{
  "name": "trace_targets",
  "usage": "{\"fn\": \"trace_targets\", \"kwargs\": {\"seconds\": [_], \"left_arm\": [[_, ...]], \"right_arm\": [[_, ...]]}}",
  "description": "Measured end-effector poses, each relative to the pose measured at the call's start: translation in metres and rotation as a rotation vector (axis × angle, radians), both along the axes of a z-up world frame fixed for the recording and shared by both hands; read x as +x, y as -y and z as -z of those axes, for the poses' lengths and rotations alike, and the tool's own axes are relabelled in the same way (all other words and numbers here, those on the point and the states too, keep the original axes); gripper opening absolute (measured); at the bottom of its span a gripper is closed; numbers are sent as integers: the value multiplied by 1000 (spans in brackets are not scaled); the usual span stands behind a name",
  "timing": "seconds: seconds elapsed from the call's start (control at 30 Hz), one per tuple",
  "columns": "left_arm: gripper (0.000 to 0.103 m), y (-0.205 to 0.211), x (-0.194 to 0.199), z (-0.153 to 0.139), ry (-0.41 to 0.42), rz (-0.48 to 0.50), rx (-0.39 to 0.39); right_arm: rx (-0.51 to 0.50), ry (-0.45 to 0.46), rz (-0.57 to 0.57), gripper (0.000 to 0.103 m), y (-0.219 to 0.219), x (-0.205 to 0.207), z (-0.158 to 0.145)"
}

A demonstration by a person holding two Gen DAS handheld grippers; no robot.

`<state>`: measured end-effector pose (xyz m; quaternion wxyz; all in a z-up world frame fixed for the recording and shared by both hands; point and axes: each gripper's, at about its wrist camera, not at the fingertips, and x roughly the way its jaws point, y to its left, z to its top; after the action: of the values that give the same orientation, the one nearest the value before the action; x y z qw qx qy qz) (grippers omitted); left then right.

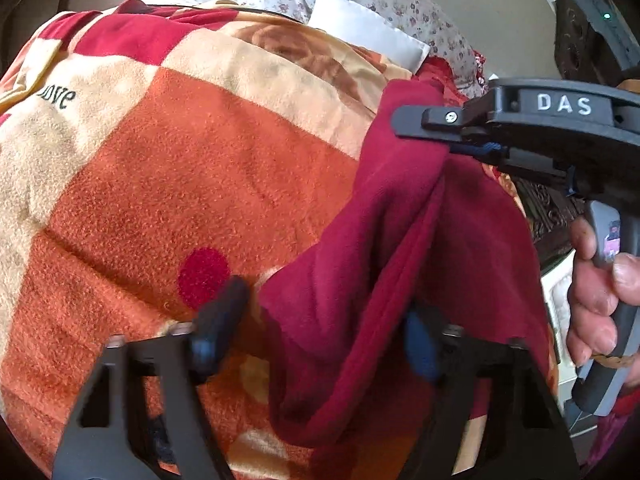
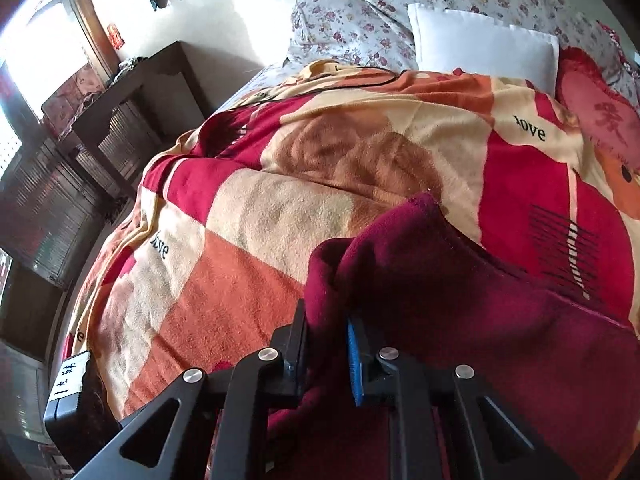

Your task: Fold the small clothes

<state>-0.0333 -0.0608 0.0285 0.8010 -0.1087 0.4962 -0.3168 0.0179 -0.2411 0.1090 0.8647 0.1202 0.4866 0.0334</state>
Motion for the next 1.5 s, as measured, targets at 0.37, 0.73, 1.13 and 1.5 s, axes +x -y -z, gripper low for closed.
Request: {"fn": "trace_targets", "kwargs": {"seconds": [0.37,0.73,1.13,1.5], "left_arm": [[43,-3,-8,3,1,-26,-21],[40,-3,-9,0,4,-16,-20],[25,16,-42,-63,91,41,-8],[24,86,-78,-107,136,206,-31]], "right_arm": [[-114,-86,32,55,-16,18,17],[-206,-72,37,40,-26,22,35],[-14,75,-17,18,15,-24,-23],[-40,153,13,16,82,-86,-69]]}}
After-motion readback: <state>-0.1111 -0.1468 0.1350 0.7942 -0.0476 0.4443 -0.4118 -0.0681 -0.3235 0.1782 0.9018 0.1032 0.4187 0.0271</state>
